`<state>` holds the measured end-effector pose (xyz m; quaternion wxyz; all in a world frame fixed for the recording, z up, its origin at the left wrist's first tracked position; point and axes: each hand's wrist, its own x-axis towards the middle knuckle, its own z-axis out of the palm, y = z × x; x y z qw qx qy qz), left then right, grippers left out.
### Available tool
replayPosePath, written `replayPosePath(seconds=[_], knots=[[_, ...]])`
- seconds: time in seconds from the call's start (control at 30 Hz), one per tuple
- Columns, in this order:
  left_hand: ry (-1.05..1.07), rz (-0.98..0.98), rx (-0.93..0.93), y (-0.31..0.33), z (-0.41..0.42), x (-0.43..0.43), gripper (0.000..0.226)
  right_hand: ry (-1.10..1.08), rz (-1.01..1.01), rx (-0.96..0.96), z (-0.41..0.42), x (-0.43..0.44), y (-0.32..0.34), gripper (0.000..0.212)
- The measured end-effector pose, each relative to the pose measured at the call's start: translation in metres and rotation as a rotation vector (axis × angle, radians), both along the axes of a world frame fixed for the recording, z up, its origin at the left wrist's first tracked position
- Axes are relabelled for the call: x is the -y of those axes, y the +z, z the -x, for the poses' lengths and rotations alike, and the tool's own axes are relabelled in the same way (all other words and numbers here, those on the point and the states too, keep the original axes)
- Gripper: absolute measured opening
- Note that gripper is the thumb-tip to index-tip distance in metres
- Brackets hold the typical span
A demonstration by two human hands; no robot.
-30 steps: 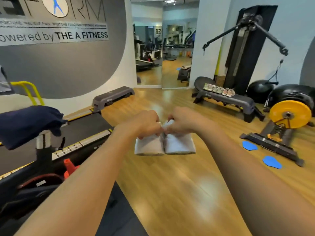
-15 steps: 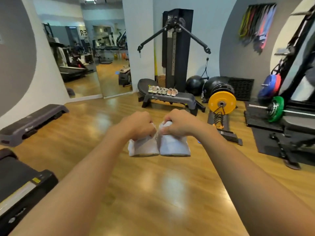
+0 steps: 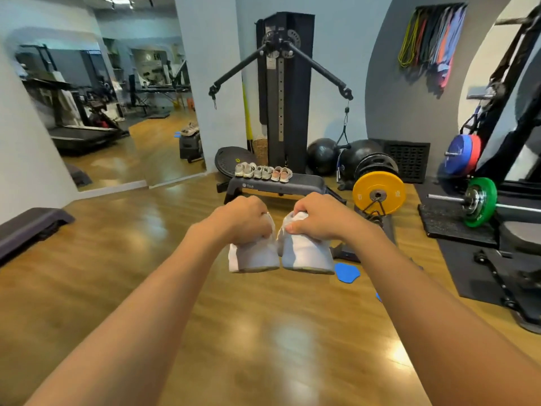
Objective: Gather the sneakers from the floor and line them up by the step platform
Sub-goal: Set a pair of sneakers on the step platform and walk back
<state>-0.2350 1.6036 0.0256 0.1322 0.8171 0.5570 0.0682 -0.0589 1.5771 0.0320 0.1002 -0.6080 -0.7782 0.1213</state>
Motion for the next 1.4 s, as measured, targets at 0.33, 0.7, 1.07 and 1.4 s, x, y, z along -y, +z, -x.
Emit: replayPosePath(seconds=[0.33,0.7,1.07,1.4], knots=[[-0.144,-0.008,-0.021,-0.018,-0.042,-0.293,0.015,-0.087,-0.014,0.010,-0.033,-0.264,-0.018,0.035],[-0.272,-0.067,-0.025,-0.051,-0.138,-0.586,0.014,-0.197,-0.036,-0.029,-0.126,-0.535,-0.045,0.038],[-0.225,0.022,-0.041,-0.086,-0.193,-0.861,0.025,-0.164,0.130,-0.040,-0.192,-0.824,-0.069,0.032],[-0.321,0.107,-0.059,-0.133,-0.255,-1.120,0.004,-0.307,0.425,-0.233,-0.249,-1.059,-0.101,0.027]])
